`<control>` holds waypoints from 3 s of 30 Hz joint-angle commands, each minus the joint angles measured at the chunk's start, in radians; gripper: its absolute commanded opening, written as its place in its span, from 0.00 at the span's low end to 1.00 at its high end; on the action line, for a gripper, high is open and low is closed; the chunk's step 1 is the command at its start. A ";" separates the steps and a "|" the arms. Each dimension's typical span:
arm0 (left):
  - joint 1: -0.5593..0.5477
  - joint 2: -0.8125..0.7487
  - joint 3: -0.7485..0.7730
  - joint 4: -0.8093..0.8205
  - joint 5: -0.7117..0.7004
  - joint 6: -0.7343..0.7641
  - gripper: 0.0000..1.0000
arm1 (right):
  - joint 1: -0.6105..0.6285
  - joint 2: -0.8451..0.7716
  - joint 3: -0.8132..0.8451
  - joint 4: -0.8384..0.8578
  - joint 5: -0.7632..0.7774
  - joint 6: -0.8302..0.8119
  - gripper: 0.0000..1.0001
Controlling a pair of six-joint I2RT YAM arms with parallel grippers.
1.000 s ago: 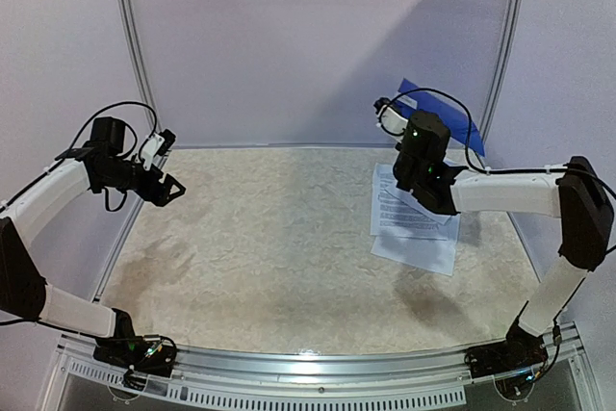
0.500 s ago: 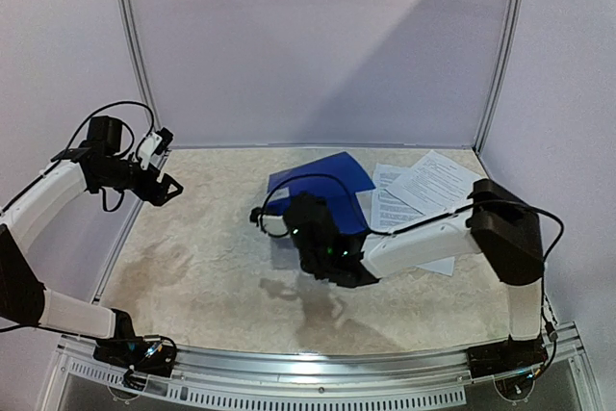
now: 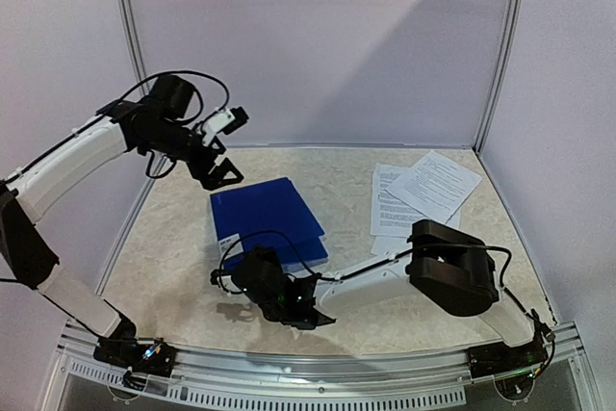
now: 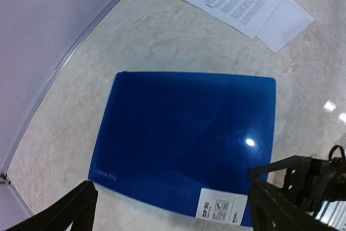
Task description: Put the files into the folder
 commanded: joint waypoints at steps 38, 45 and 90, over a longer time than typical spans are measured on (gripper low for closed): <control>-0.514 0.522 0.380 -0.434 -0.144 0.368 1.00 | 0.061 0.168 0.024 0.074 0.060 -0.222 0.00; -0.364 0.459 0.382 -0.398 -0.061 0.267 1.00 | 0.066 0.149 0.006 0.084 0.081 -0.188 0.00; -0.663 0.692 0.363 -0.248 -0.922 0.158 0.37 | 0.110 0.203 0.015 0.210 0.086 -0.343 0.00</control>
